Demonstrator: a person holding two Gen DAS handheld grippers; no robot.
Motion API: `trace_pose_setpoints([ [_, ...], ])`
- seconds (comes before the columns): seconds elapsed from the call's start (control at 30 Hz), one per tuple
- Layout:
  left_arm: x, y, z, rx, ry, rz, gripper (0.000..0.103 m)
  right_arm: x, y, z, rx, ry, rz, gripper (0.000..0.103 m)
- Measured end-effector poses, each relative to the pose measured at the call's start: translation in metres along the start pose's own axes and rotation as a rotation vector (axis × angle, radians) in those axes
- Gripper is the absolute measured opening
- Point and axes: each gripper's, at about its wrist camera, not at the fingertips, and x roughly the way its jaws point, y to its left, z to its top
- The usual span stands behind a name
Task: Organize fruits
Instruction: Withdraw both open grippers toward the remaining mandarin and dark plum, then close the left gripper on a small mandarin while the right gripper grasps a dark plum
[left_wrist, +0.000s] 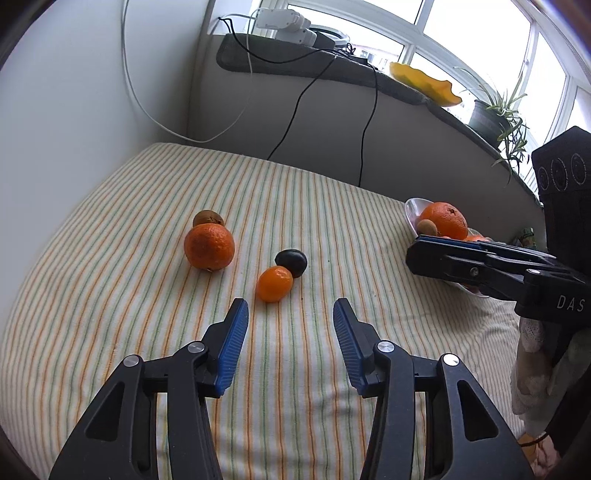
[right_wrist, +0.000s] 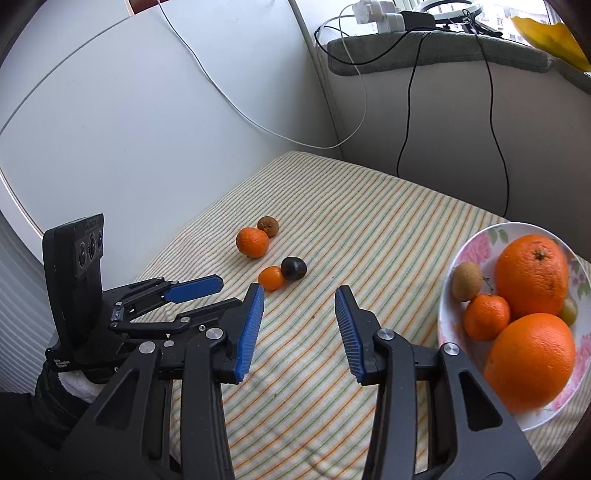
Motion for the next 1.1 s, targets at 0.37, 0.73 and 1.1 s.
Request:
trace_pose_setpoints([
  [0.37,0.02,0.0,0.008,0.076,0.028,0.035,0.032,0.064,-0.009,0.018,0.122,0.101,0.074,0.03],
  [0.73,0.033,0.005,0.009,0.072,0.055,0.026,0.03,0.095,-0.014,0.024,0.174,0.148,0.098,0.03],
  [1.1,0.046,0.006,0.014,0.07,0.073,0.029,0.023,0.118,-0.022,0.024,0.223,0.168,0.114,0.025],
])
